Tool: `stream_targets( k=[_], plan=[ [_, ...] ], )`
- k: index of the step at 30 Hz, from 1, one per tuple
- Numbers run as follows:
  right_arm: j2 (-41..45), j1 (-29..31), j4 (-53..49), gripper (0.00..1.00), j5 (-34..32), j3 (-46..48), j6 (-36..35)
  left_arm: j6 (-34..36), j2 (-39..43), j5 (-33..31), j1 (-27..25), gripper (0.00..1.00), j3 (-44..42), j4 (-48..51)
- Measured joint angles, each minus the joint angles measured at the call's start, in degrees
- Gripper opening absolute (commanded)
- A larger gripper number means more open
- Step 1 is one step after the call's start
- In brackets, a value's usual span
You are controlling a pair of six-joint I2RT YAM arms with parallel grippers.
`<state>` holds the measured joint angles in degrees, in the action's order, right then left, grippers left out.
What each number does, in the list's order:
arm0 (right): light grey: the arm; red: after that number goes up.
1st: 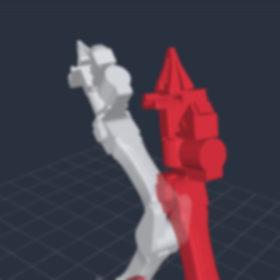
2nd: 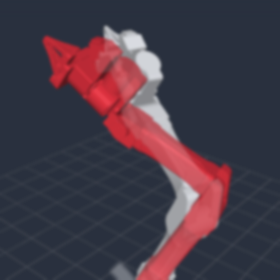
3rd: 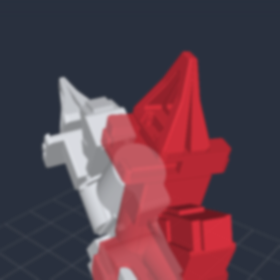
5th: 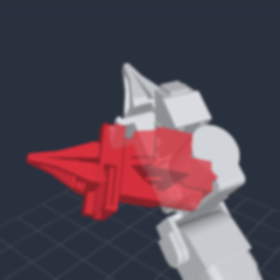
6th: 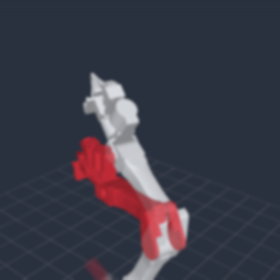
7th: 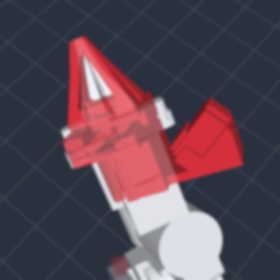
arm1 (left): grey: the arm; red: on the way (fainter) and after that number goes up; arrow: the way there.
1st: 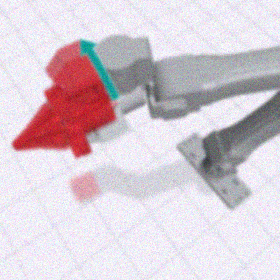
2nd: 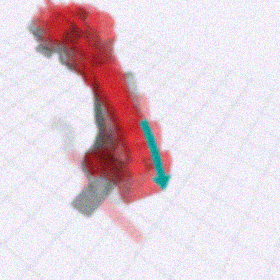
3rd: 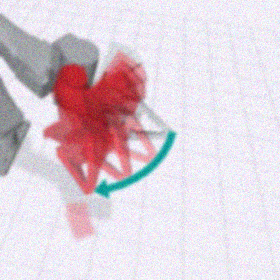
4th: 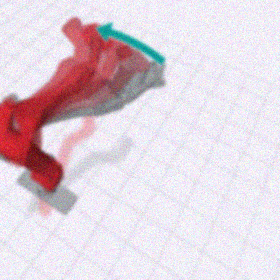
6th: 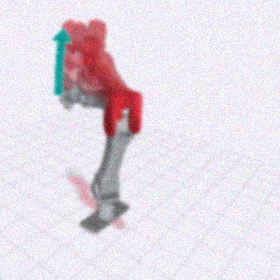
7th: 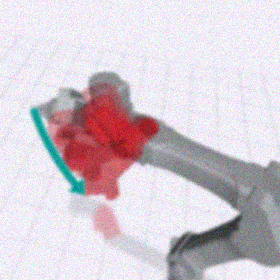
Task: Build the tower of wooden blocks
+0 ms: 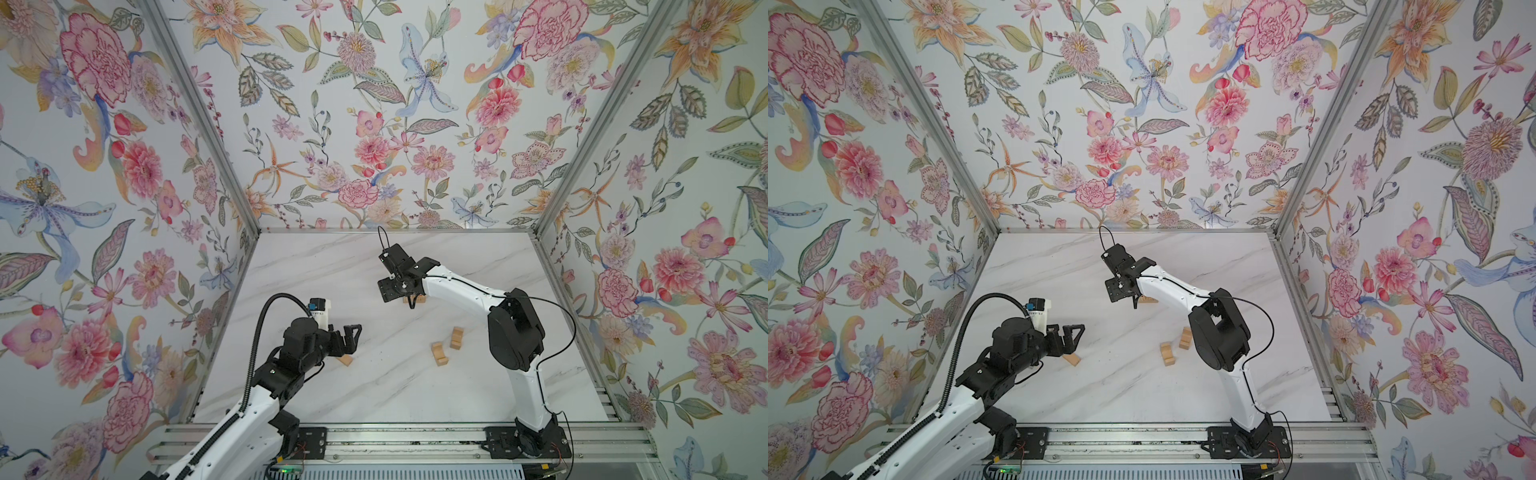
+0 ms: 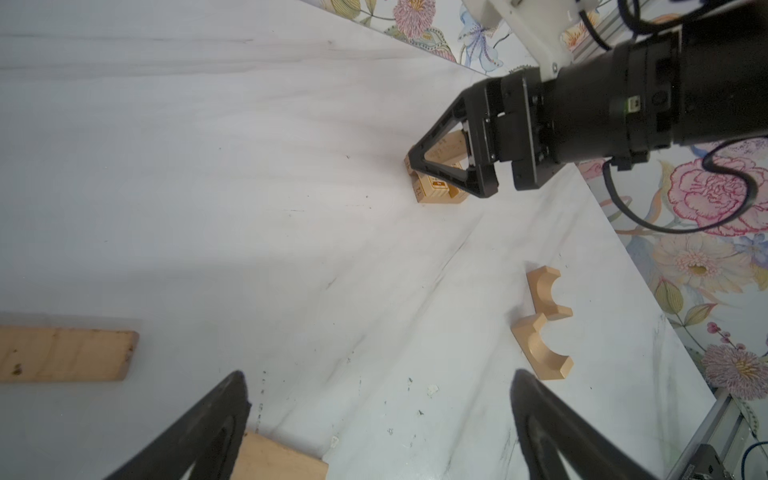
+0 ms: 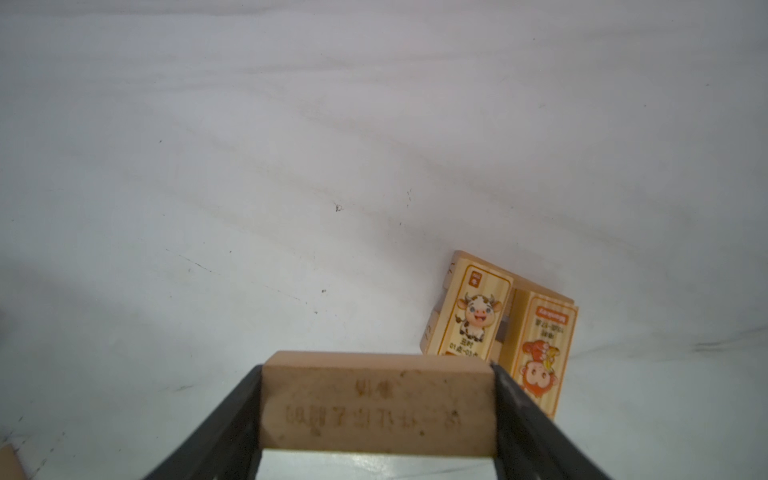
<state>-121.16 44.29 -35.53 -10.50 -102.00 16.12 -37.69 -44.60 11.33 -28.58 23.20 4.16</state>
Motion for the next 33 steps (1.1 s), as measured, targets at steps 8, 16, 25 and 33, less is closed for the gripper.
stream_targets(
  k=[8, 16, 25, 33],
  plan=[
    [2.78, -1.88, -0.9, 0.72, -0.96, 0.9, 0.7, 2.4, -7.23, -4.63, -6.86, 0.99, 4.28, -1.99],
    [3.91, -4.59, -0.94, 0.72, -1.14, 2.86, 2.16, 2.84, -12.11, -7.19, -10.78, 0.99, 6.91, -3.08],
    [3.89, -5.84, -1.11, 0.72, -1.09, 3.5, 3.89, 2.8, -15.74, -8.61, -14.82, 0.99, 8.0, -4.98],
    [2.78, -6.69, -1.07, 0.73, -1.01, 3.5, 5.25, 2.78, -18.38, -8.85, -16.83, 0.99, 8.52, -6.03]
  ],
)
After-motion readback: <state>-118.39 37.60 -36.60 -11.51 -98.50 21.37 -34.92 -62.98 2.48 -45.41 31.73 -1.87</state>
